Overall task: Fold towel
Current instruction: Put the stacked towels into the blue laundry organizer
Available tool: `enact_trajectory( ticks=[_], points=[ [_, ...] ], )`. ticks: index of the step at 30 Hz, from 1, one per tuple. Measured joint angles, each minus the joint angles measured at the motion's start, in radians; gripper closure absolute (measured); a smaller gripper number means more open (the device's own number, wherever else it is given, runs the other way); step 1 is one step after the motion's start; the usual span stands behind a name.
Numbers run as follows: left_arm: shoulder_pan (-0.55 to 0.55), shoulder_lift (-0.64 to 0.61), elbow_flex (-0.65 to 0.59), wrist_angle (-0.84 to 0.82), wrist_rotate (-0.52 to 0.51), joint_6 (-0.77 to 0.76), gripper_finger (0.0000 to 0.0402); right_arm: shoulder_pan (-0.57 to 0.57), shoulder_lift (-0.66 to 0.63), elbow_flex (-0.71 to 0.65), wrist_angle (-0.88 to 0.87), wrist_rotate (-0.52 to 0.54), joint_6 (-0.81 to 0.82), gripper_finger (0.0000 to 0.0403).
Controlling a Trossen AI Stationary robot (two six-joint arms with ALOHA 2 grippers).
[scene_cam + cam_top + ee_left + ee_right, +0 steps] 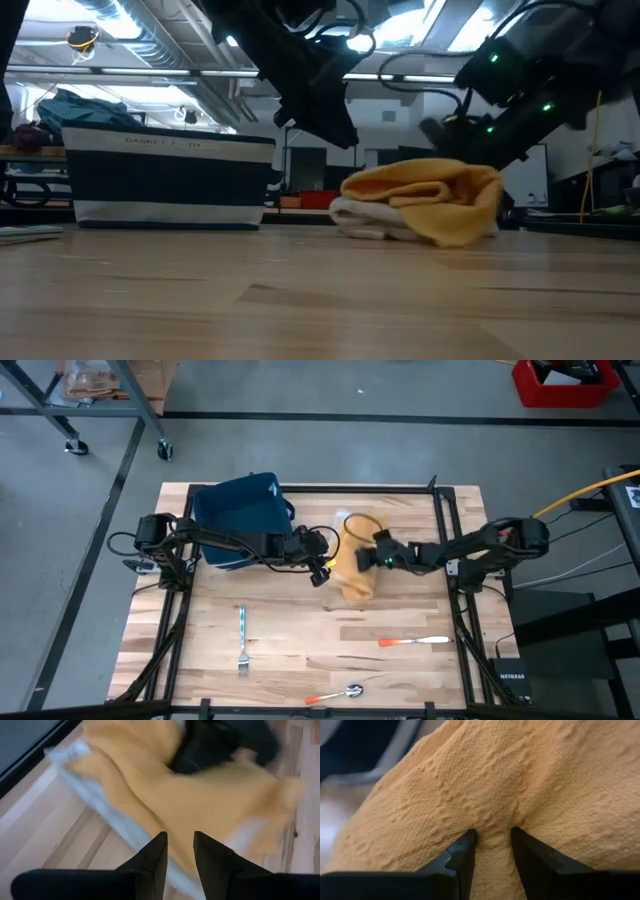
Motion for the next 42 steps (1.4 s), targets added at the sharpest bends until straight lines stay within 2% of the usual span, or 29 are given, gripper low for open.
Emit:
enact_trajectory(
  ticks=[6, 9, 14, 19, 25, 33, 36, 42],
  points=[
    [-0.006, -0.013, 0.001, -0.042, 0.0, -0.062, 0.0314, 0.181, -0.039, 0.003, -0.008, -0.096, 0.08, 0.0268],
    [-0.01, -0.015, 0.001, -0.079, 0.014, -0.095, 0.0314, 0.284, -0.045, 0.003, -0.011, -0.093, 0.159, 0.0268],
    [-0.05, -0.017, 0.001, -0.139, 0.029, -0.161, 0.0314, 0.454, -0.044, 0.001, 0.041, 0.032, 0.283, 0.0268],
    [-0.123, -0.046, 0.001, -0.075, 0.015, -0.123, 0.0314, 0.567, -0.041, 0.02, 0.11, 0.177, 0.293, 0.0268],
    [-0.188, -0.191, 0.001, -0.12, -0.102, -0.127, 0.0314, 0.618, -0.075, 0.111, 0.108, 0.248, 0.169, 0.0268],
    [-0.28, -0.391, 0.002, -0.34, -0.166, -0.23, 0.0314, 0.62, -0.279, 0.185, -0.025, 0.273, -0.055, 0.0268],
    [-0.324, -0.423, 0.002, -0.435, -0.221, -0.303, 0.0314, 0.62, -0.378, 0.2, -0.119, 0.275, -0.123, 0.0268],
    [-0.425, -0.476, 0.002, -0.694, -0.406, -0.551, 0.0314, 0.62, -0.563, 0.201, -0.248, 0.291, -0.252, 0.0268]
  ],
)
